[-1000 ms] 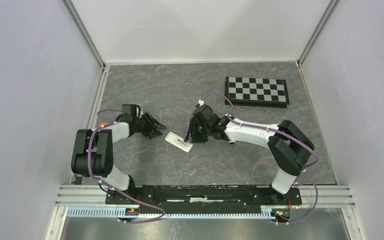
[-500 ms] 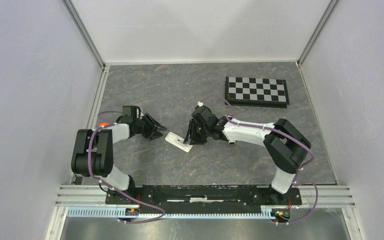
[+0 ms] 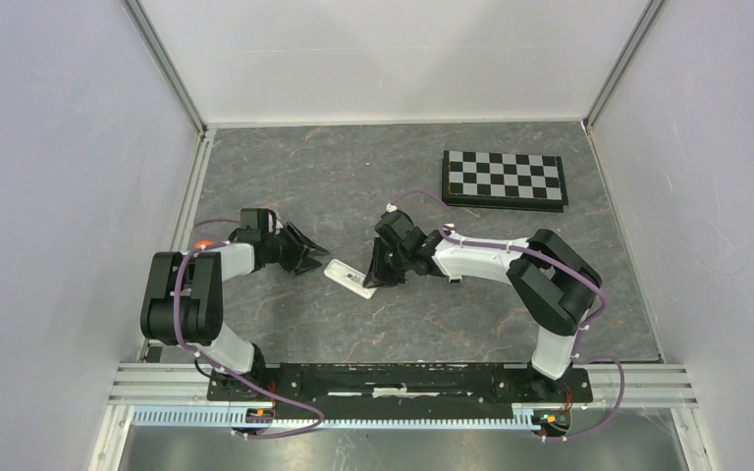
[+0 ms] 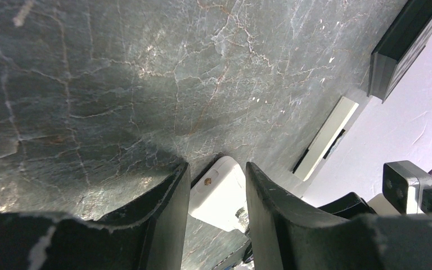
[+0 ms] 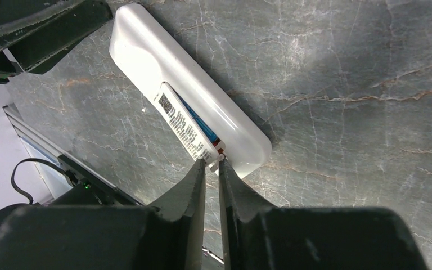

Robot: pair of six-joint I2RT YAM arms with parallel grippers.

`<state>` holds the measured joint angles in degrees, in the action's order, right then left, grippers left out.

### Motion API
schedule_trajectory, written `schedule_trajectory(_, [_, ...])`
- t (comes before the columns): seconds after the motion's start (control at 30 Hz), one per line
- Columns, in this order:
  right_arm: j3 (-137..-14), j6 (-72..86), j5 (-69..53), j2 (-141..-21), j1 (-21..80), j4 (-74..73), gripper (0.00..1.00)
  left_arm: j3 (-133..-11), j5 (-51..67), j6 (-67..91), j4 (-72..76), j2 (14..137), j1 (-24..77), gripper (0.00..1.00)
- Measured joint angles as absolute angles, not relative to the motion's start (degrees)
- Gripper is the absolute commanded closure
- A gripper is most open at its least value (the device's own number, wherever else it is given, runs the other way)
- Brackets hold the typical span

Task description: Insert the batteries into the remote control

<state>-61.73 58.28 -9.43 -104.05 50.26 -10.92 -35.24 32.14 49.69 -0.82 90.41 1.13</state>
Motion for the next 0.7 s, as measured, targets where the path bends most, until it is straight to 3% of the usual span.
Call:
schedule_trajectory(0.37, [-61.78, 59.88, -10.46, -104.51, 50.22, -10.81, 0.87, -35.03, 33.30, 49.82, -0.12, 90.91, 1.13, 0.53])
schedule_trajectory(0.5, [-61.78, 60.97, -10.68, -104.66, 50.09, -10.76, 0.80, -34.89, 33.39, 49.84, 0.08, 90.91, 1.13, 0.53])
schedule_trajectory(0.7, [-61.80, 61.19, -9.98, -104.42, 50.13, -10.70, 0.62, -34.89, 33.32, 49.84, 0.01, 90.91, 1.13, 0.53])
